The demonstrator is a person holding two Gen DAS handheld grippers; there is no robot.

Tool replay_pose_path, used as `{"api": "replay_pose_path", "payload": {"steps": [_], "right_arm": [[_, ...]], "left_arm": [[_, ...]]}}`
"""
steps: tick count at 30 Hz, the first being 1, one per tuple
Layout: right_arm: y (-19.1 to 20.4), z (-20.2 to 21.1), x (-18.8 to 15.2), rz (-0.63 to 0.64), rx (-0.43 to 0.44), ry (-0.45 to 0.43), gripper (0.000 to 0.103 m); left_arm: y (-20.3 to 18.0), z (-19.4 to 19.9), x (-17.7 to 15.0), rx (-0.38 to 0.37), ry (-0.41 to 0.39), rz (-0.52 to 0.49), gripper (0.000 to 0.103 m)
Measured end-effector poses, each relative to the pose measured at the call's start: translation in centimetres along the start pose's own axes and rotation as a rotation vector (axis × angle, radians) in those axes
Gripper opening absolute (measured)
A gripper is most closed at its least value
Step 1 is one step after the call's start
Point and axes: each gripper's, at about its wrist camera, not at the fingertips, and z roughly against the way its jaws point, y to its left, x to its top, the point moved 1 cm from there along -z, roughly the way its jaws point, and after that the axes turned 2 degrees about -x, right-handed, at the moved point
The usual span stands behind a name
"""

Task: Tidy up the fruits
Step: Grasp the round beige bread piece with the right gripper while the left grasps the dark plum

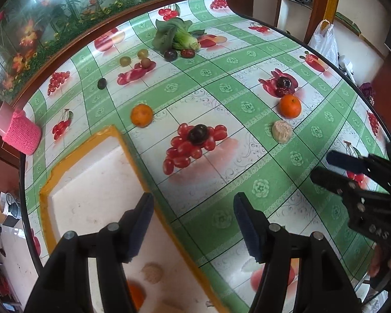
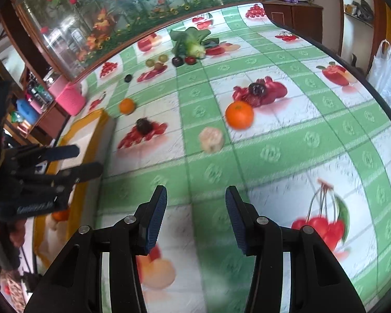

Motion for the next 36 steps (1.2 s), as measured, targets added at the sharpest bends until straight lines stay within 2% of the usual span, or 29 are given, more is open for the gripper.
{"api": "replay_pose_path", "payload": {"steps": [7, 10, 12, 13, 25, 28, 30, 32, 36], "right_arm": [[-1.0, -4.1, 2.6, 0.03, -0.003, 0.038, 0.046], [-0.7, -4.9, 3.4, 0.067, -0.004, 0.024, 0.047], [-0.3, -5.3, 3.7, 0.115, -0.036, 0.023, 0.04], [0.0, -5.4, 3.6, 0.154, -0.065, 0.019, 0.028], [-2.0, -2.7, 1.7, 0.16, 0.004, -0.008, 0.028], [-2.1, -2.2, 1.4, 0.153, 0.011, -0.007, 0.028], [-2.4, -2.0, 1.2, 0.142, 0.014, -0.006, 0.028], [-2.7, -1.8, 1.0, 0.131, 0.013, -0.006, 0.028], [-3.1, -1.4, 0.7, 0.109, 0.012, -0.01, 0.028]], "left_arm": [[0.3, -1.2, 1.3, 0.026, 0.024, 0.043, 0.067], [0.6, -1.6, 1.9, 0.033, 0.027, 0.059, 0.067], [0.5, -2.0, 2.3, 0.036, 0.033, 0.065, 0.067], [0.5, -2.2, 2.6, 0.034, 0.035, 0.07, 0.066], [-0.4, -6.2, 5.1, -0.005, 0.077, 0.109, 0.065], [-0.4, -7.2, 5.4, -0.019, 0.083, 0.133, 0.056], [-0.2, -7.1, 5.6, -0.047, 0.054, 0.158, 0.043], [-0.3, -7.0, 5.8, -0.034, 0.047, 0.144, 0.029], [-0.3, -6.6, 5.4, -0.05, 0.039, 0.119, 0.025]]}}
